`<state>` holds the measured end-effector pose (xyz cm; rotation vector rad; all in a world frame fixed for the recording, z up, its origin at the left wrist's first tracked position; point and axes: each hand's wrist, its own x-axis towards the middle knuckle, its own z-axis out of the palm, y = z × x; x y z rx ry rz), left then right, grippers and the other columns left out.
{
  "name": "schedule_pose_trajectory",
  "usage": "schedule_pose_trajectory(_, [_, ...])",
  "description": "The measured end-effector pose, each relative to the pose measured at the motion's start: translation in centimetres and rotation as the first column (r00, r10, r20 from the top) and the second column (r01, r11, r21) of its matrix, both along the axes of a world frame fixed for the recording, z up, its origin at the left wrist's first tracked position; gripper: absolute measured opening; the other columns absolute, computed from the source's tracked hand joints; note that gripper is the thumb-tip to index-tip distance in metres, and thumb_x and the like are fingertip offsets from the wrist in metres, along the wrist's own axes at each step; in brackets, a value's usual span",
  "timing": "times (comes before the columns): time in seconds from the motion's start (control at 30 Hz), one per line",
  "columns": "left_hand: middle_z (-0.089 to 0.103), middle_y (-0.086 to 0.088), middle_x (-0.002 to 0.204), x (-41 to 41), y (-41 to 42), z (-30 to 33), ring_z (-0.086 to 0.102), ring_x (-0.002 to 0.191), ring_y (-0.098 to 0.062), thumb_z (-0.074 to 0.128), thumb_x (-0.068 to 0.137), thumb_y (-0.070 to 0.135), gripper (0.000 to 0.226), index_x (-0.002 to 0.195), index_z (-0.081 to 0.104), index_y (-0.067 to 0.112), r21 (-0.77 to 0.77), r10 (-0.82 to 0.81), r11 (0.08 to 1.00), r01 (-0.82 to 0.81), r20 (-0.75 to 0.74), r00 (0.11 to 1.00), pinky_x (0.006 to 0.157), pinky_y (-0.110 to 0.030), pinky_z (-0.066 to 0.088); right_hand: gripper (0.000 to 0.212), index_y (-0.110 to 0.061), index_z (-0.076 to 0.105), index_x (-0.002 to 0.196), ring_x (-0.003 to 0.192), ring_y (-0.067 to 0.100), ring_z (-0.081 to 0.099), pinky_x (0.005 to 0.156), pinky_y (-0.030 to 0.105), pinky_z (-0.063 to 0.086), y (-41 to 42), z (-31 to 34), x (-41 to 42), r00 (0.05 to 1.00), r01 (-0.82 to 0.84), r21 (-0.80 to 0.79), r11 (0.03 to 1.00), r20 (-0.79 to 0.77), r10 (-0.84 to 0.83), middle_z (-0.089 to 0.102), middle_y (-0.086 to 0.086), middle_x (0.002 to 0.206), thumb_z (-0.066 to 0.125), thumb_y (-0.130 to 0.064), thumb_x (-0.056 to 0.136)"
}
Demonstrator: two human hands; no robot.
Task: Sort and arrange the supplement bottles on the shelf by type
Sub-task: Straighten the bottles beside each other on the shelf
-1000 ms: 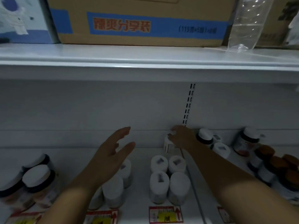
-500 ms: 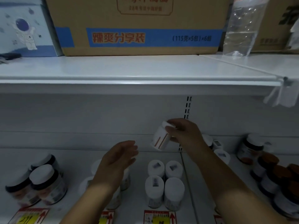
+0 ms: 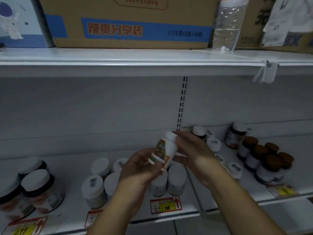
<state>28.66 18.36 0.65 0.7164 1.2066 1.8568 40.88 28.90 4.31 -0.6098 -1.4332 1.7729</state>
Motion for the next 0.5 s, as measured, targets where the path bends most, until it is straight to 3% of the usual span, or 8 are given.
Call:
schedule_pose_trajectory(0.07, [0.074,-0.001,0.088,0.8,-0.2,0.0,0.07,0.079,-0.016,0.078,0.058,-0.008,0.042,0.09,0.066,0.015,0.002,0.072,0.997,-0.073,-0.179,0.981,0.065,-0.023,0.056,0.01,-0.022,0.071,0.087,0.083,0.014,0.07,0.064,0.022,0.054,-0.8,-0.1,0.3,0.996,0.081,0.023,0.996,0.034,-0.081,0.072,0.005,0.096,0.064,-0.025,0.081])
schedule_pose_trajectory(0.13, [0.074,0.004,0.087,1.5,-0.3,-0.2,0.07,0.078,-0.01,0.077,0.058,-0.014,0.045,0.087,0.065,0.019,0.012,0.085,0.996,-0.085,-0.261,0.961,0.064,-0.017,0.054,0.011,-0.018,0.068,0.091,0.079,0.014,0.07,0.062,0.021,0.053,-1.4,-0.3,0.9,0.985,0.161,0.022,0.987,0.061,-0.162,0.071,0.008,0.096,0.064,-0.024,0.082])
schedule_pose_trajectory(0.33, [0.072,0.003,0.089,3.4,0.0,-0.6,0.067,0.083,-0.011,0.078,0.065,0.001,0.036,0.091,0.063,0.021,0.056,-0.114,0.989,0.134,-0.275,0.955,0.068,-0.018,0.053,0.015,-0.013,0.066,0.097,0.079,0.013,0.07,0.062,0.023,0.054,-2.4,-0.3,4.2,0.955,0.279,0.031,0.96,0.096,-0.28,0.073,0.002,0.088,0.063,-0.018,0.084])
schedule_pose_trajectory(0.5, [0.072,-0.009,0.096,4.9,1.6,-0.8,0.068,0.082,-0.012,0.068,0.073,-0.004,0.028,0.097,0.065,0.011,0.03,-0.187,0.978,0.204,-0.295,0.937,0.069,-0.019,0.054,0.01,-0.018,0.065,0.093,0.077,0.008,0.07,0.062,0.021,0.054,-2.2,-0.2,7.5,0.945,0.307,0.058,0.95,0.102,-0.311,0.073,-0.008,0.079,0.064,-0.014,0.083])
